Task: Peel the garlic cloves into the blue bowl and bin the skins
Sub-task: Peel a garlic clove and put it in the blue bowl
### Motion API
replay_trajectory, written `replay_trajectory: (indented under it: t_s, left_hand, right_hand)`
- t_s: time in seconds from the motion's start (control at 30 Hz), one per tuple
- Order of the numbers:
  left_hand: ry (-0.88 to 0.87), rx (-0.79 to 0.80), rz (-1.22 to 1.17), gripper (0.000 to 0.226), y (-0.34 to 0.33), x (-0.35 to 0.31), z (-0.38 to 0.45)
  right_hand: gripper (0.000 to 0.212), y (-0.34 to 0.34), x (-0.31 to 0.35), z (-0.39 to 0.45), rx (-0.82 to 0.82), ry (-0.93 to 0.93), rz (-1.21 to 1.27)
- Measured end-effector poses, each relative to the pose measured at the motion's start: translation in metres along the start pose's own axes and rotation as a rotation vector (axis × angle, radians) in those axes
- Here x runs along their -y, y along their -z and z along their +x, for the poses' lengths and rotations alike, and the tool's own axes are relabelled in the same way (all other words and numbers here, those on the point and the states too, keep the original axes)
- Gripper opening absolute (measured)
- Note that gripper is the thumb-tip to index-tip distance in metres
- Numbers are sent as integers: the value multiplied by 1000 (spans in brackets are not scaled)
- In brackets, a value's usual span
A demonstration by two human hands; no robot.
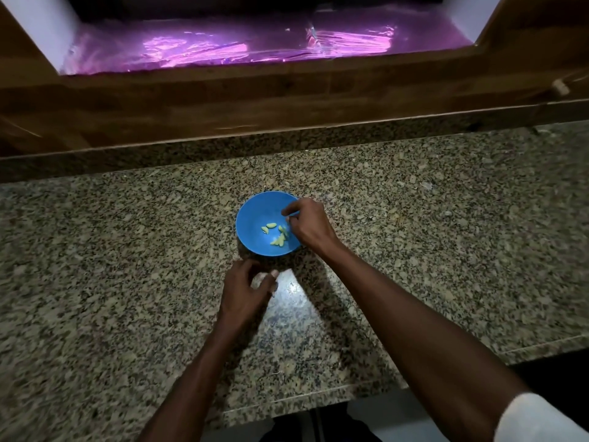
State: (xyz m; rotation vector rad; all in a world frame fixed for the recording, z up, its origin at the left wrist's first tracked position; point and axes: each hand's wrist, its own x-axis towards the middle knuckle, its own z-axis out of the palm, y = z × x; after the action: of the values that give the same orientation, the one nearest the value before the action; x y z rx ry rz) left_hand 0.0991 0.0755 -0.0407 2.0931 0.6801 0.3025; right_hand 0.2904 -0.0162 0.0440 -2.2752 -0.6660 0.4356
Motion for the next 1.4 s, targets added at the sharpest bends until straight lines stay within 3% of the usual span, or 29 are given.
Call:
replay_trajectory:
  t_s: [0.07,0.17,0.37,0.63,0.8,1.03,1.4]
  left_hand:
    - [-49,21,35,39,-1,0,1]
    - [-111,47,44,33,-2,-4,-2]
    - [72,30,69,28,-6,-8,-7]
    - [302,-6,-373,32,-7,-21,-34]
    - [350,-34,-606,32,-13,-27,-43]
    - [339,-23,-625,17,-10,-38,-50]
    - [337,-138,-534,18,-16,-34,-58]
  right_hand:
    - [31,2,-1,-3,-17,25,32]
    - [23,10,-5,-15,-72,52,158]
    - [12,13,-30,-67,-76,-51,478]
    - [25,-34,-67,-120,217,-258,559]
    - [22,-43,-62,-123,328,-248,711]
    - [23,-36,-63,-126,327,-280,809]
    - [23,-46,-59,-124,301,-357,867]
